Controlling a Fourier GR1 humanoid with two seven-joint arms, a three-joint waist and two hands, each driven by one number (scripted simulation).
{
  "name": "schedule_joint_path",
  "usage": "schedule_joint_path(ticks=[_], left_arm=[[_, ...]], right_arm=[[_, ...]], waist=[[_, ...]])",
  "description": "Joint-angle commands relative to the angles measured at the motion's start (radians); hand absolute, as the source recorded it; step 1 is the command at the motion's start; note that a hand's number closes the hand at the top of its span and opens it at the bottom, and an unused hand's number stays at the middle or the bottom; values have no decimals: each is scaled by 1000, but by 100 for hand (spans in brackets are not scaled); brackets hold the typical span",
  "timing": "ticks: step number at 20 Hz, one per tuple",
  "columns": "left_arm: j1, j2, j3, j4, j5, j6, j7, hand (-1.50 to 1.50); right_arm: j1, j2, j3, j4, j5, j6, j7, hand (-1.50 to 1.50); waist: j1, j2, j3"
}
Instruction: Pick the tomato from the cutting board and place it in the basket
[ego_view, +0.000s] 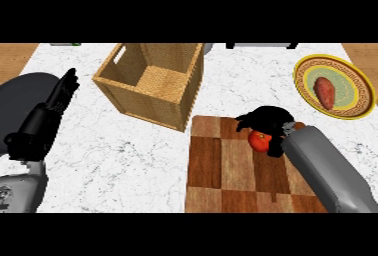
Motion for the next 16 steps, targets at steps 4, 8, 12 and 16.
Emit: schedule_joint_path(ticks=[4,8,12,16], left_arm=[[42,7,39,3,4,-37,-48,0],[-17,-29,-1,-27,-23,-17,31,0],[-57,7,59,61,12,-46,8,0],[13,-12,42,16,-18,-10,-22,0]], right_arm=[[11,7,-10,70,69,-83,-86,150],[0,36,2,131,104,-143,-126,150],[91,40,-69,34,96,-212,8,150],[50,61,-323,130,42,-295,358,150]], waist=[[0,5,2],[0,6,3],[-18,3,2],[-33,0,3]])
